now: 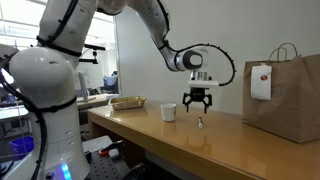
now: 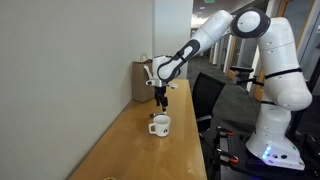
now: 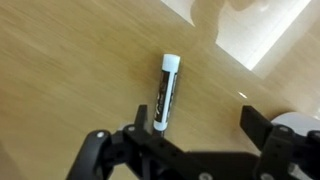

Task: Put the marker in the cup then move the cup to the right

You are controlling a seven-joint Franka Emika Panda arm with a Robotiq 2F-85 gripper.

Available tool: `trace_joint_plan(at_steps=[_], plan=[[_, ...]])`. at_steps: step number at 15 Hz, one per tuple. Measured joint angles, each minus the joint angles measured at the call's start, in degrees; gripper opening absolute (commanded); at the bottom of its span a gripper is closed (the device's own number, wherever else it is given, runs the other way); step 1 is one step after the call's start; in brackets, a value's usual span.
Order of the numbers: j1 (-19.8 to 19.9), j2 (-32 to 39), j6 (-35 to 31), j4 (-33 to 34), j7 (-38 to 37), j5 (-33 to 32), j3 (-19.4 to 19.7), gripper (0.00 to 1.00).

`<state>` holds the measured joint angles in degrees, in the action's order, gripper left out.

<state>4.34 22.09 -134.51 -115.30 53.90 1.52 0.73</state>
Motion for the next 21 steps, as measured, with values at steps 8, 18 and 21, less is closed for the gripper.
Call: trace_joint_plan(at_steps=[8, 18, 21], plan=[[4.2, 7.7, 0.0, 6.4, 0.0, -0.1, -3.1, 0.94], [4.7, 10.6, 0.0, 9.0, 0.0, -1.4, -5.0, 0.19], [4.7, 10.7, 0.0, 9.3, 0.0, -1.5, -5.0, 0.0]])
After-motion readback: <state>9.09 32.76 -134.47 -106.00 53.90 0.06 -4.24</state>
